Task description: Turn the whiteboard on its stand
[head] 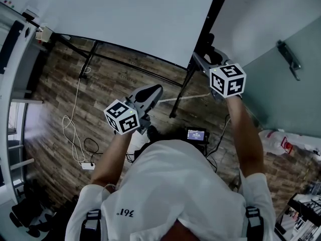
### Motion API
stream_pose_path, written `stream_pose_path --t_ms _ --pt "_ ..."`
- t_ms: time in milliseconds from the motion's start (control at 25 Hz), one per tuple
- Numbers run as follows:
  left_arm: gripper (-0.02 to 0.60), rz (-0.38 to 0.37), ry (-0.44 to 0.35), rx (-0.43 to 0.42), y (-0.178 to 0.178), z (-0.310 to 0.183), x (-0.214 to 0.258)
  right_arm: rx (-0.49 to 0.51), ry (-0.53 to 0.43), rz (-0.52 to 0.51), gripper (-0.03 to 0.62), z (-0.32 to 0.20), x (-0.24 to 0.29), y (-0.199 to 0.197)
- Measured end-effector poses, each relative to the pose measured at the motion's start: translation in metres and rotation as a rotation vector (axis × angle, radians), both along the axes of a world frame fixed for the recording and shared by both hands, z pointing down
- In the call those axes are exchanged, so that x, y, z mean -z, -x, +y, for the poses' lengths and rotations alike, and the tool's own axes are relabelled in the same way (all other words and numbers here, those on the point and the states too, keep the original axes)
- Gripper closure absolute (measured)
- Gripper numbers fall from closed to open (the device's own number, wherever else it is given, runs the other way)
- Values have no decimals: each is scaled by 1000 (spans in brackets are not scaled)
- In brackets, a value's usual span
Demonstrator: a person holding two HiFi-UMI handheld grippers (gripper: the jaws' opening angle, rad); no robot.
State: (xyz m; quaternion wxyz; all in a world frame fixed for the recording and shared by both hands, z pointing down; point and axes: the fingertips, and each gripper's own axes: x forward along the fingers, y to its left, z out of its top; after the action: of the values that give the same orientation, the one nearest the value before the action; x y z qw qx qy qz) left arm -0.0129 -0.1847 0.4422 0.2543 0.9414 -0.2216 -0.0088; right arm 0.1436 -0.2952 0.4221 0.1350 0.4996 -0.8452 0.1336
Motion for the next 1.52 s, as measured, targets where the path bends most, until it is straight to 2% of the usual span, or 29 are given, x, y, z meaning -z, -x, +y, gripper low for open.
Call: stream_pose_path --t_ms 920,1520 --pt "574 7 -8 58 18 11 3 -2 -52 15 405 -3 1 1" --pt "574 1 -20 94 30 23 10 6 -48 27 405 19 3 -30"
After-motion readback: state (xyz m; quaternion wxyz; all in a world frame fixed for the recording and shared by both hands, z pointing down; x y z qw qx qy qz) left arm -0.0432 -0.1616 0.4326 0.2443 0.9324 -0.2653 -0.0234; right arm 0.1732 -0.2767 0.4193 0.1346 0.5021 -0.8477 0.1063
